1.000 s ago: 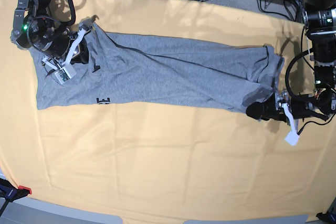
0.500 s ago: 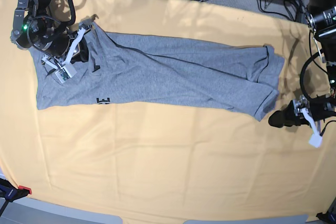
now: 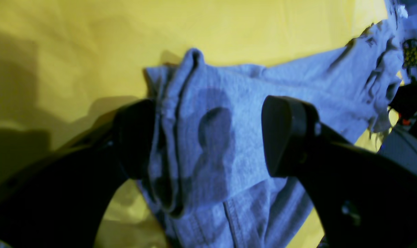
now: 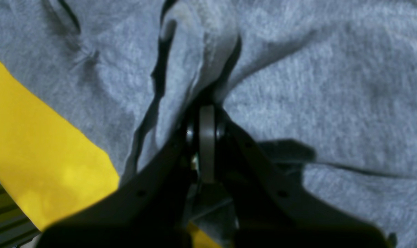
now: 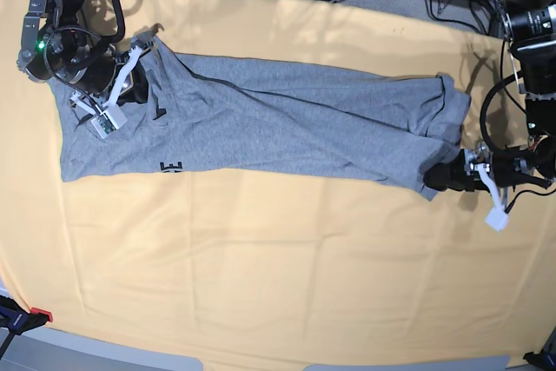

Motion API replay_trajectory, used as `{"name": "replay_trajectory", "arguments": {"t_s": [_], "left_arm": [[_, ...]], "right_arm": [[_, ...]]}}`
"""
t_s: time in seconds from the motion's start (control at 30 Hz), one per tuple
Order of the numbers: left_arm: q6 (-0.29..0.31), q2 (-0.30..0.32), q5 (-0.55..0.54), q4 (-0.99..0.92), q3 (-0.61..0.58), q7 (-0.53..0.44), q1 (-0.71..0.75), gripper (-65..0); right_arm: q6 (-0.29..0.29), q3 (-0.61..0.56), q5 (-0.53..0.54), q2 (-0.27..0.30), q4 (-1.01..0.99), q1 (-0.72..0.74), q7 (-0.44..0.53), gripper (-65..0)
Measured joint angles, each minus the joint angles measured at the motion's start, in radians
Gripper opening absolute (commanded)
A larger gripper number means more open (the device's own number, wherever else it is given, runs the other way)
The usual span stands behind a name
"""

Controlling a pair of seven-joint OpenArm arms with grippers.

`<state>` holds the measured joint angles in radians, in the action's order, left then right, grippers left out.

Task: Layout the t-shirt on the table in an organized manner, then fold the t-shirt properly
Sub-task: 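Regrasp the hem end of the folded shirt with the left gripper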

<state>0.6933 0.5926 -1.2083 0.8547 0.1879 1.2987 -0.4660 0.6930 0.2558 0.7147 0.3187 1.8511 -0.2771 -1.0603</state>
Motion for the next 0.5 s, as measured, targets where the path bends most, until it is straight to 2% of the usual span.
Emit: {"name": "replay_trajectory", "arguments": {"t_s": [0.07, 0.1, 0.2, 0.23, 0.27, 0.4, 0.43, 0.5], "left_arm": [[0.0, 0.0, -0.004, 0.0, -0.01, -0.001, 0.0, -17.5], [0.0, 0.0, -0.003, 0.0, -0.011, -0.001, 0.0, -21.8], [0.0, 0.0, -0.004, 0.0, -0.011, 0.0, 0.0, -43.9], [0.0, 0.0, -0.005, 0.0, -0.011, 0.0, -0.001, -49.5], [0.0, 0.001, -0.014, 0.0, -0.011, 0.002, -0.002, -52.0], [0.0, 0.003, -0.04, 0.0, -0.011, 0.003, -0.002, -50.5], [0.0, 0.003, -0.04, 0.0, -0.011, 0.003, -0.002, -47.0], [0.0, 0.003, -0.04, 0.0, -0.011, 0.013, -0.002, -36.2]], "right_arm": [[0.0, 0.0, 0.0, 0.0, 0.0, 0.0, 0.0, -65.0], [0.0, 0.0, 0.0, 0.0, 0.0, 0.0, 0.0, -65.0], [0.0, 0.0, 0.0, 0.0, 0.0, 0.0, -0.001, -65.0], [0.0, 0.0, 0.0, 0.0, 0.0, 0.0, -0.003, -65.0], [0.0, 0.0, 0.0, 0.0, 0.0, 0.0, -0.003, -65.0], [0.0, 0.0, 0.0, 0.0, 0.0, 0.0, -0.003, -65.0], [0.0, 0.0, 0.0, 0.0, 0.0, 0.0, -0.003, -65.0], [0.0, 0.0, 0.0, 0.0, 0.0, 0.0, -0.003, -65.0]]}}
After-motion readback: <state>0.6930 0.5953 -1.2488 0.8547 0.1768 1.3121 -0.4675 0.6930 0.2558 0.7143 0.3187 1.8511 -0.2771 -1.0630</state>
